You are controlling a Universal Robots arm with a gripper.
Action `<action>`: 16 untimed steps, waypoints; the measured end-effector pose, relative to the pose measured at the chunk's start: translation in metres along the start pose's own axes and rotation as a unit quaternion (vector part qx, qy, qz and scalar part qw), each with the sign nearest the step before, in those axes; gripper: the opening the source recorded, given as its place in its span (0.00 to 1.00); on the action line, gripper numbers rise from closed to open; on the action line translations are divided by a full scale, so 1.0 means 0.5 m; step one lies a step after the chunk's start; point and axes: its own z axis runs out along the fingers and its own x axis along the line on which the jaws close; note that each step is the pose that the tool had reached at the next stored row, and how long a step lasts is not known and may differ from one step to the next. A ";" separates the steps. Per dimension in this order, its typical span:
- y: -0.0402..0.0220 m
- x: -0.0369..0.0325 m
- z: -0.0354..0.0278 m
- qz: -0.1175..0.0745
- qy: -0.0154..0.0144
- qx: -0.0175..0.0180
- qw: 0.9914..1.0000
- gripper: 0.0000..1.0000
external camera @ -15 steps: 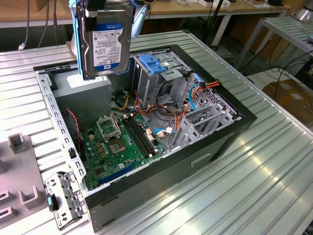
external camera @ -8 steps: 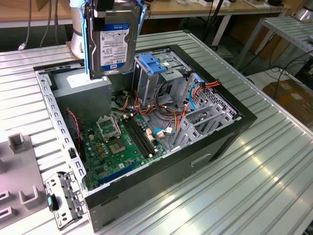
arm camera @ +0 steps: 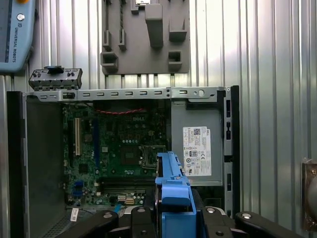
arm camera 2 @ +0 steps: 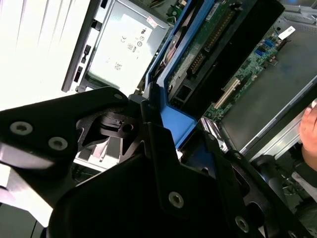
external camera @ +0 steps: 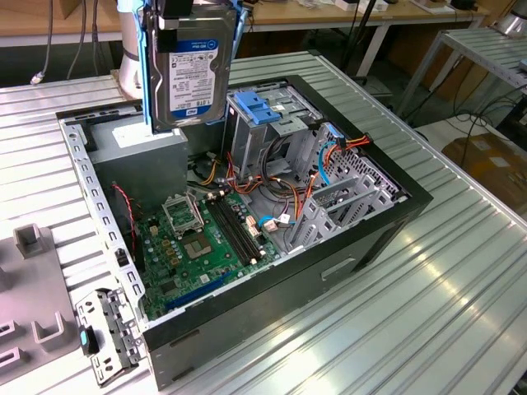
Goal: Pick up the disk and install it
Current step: 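Insert the disk into the insertion slot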
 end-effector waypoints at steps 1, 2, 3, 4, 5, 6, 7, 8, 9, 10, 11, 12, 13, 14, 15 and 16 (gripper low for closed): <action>0.000 0.001 0.000 0.000 0.000 0.000 1.000 0.37; 0.000 0.001 0.000 0.000 0.000 0.000 1.000 0.37; 0.000 0.002 0.000 0.000 0.000 0.000 1.000 0.37; 0.000 0.003 0.000 0.000 0.000 0.000 1.000 0.37; 0.000 0.003 0.000 0.000 0.000 0.000 1.000 0.37; 0.000 0.005 0.000 0.000 0.000 0.000 1.000 0.37; 0.000 0.006 0.000 0.000 0.000 0.000 1.000 0.37; 0.000 0.007 0.000 0.000 0.000 0.000 1.000 0.37; 0.000 0.008 0.000 0.000 0.000 0.000 1.000 0.37; 0.000 0.009 0.000 0.000 0.000 0.000 1.000 0.37; 0.000 0.009 0.000 0.000 0.000 0.000 1.000 0.37; 0.000 0.010 0.000 0.000 0.000 0.000 1.000 0.37; 0.000 0.011 0.001 0.000 0.000 0.000 1.000 0.37; 0.000 0.012 0.001 0.000 0.000 0.000 1.000 0.37; 0.000 0.013 0.001 0.000 0.000 0.000 1.000 0.37; 0.000 0.014 0.001 0.000 0.000 0.000 1.000 0.37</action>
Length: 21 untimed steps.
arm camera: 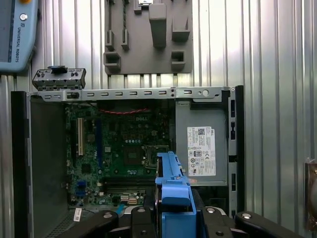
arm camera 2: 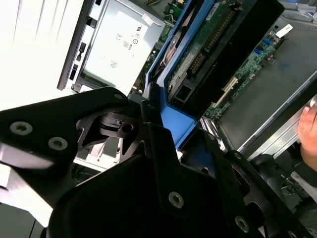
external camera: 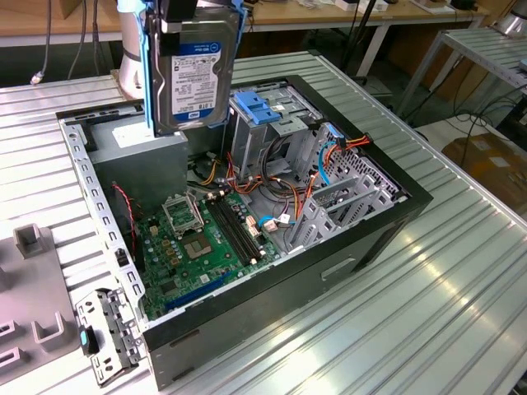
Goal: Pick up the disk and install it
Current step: 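Insert the disk into the insertion slot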
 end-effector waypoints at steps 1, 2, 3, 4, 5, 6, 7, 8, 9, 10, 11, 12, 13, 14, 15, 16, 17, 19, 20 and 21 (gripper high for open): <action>0.000 0.001 0.000 0.000 0.000 0.000 1.000 0.37; 0.000 0.002 0.000 0.000 0.000 0.000 1.000 0.37; 0.000 0.003 0.000 0.000 0.000 0.000 1.000 0.37; 0.000 0.004 0.000 0.000 0.000 0.000 1.000 0.37; 0.000 0.005 0.000 0.000 0.000 0.000 1.000 0.37; 0.000 0.006 0.000 0.000 0.000 0.000 1.000 0.37; 0.000 0.007 0.000 0.000 0.000 0.000 1.000 0.37; 0.000 0.008 0.000 0.000 0.000 0.000 1.000 0.37; 0.000 0.008 0.001 0.000 0.000 0.000 1.000 0.37; 0.000 0.009 0.001 0.000 0.000 0.000 1.000 0.37; 0.000 0.010 0.001 0.000 0.000 0.000 1.000 0.37; 0.000 0.011 0.001 0.000 0.000 0.000 1.000 0.37; 0.000 0.011 0.001 0.000 0.000 0.000 1.000 0.37; 0.000 0.013 0.001 0.000 0.000 0.000 1.000 0.37; 0.000 0.017 0.001 0.000 0.000 0.000 1.000 0.37; -0.001 0.020 0.001 0.000 0.000 0.000 1.000 0.37; -0.001 0.022 0.001 0.000 0.000 0.000 1.000 0.37; -0.001 0.027 0.001 0.000 0.000 0.000 1.000 0.37; -0.001 0.030 0.002 0.000 0.000 0.000 1.000 0.37; -0.001 0.032 0.002 0.000 0.000 0.000 1.000 0.37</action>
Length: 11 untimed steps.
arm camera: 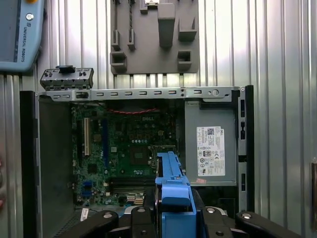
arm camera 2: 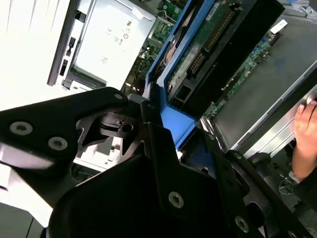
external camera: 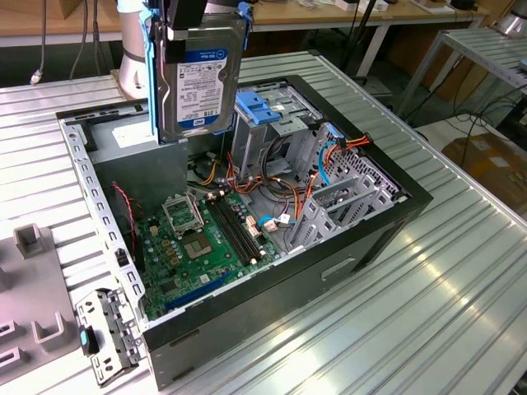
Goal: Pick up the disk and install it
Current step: 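Insert the disk into the insertion slot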
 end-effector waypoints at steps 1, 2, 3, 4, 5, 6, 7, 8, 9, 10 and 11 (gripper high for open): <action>0.000 0.002 0.000 0.000 0.000 0.000 1.000 0.37; 0.000 0.005 0.000 0.000 0.000 0.000 1.000 0.37; 0.000 0.010 0.001 0.000 0.000 0.000 1.000 0.37; 0.000 0.016 0.001 0.000 0.000 0.000 1.000 0.37; -0.001 0.018 0.001 0.000 0.000 0.000 1.000 0.37; -0.001 0.020 0.001 0.000 0.000 0.000 1.000 0.37; -0.001 0.022 0.001 0.000 0.000 0.000 1.000 0.37; -0.001 0.025 0.001 0.000 0.000 0.000 1.000 0.37; -0.001 0.026 0.001 0.000 0.000 0.000 1.000 0.37; -0.002 0.027 0.001 0.000 0.000 0.000 1.000 0.37; -0.002 0.030 0.002 0.000 0.000 0.000 1.000 0.37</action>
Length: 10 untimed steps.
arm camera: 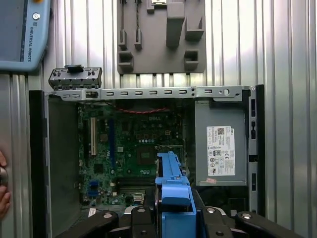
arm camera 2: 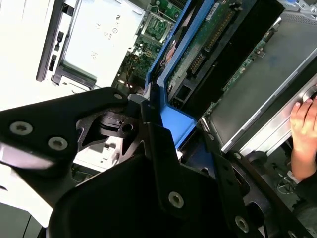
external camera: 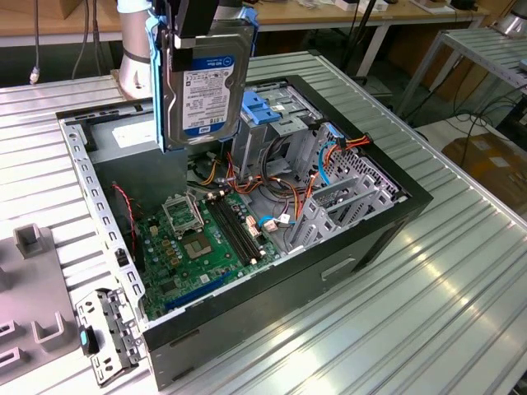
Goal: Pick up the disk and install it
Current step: 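Insert the disk into the insertion slot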
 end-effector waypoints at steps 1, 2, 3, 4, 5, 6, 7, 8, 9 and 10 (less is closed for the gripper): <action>-0.001 0.001 0.000 0.000 0.000 0.000 1.000 0.37; -0.002 0.006 0.001 0.000 0.000 0.000 1.000 0.37; -0.002 0.014 0.001 0.000 0.000 0.000 1.000 0.37; -0.002 0.017 0.002 0.000 0.000 0.000 1.000 0.37; -0.002 0.019 0.002 0.000 0.000 0.000 1.000 0.37; -0.002 0.020 0.002 0.000 0.000 0.000 1.000 0.37; -0.002 0.020 0.002 0.000 0.000 0.000 1.000 0.37; -0.002 0.020 0.002 0.000 0.000 0.000 1.000 0.37; -0.002 0.020 0.002 0.000 0.000 0.000 1.000 0.37; -0.002 0.021 0.002 0.000 0.000 0.000 1.000 0.37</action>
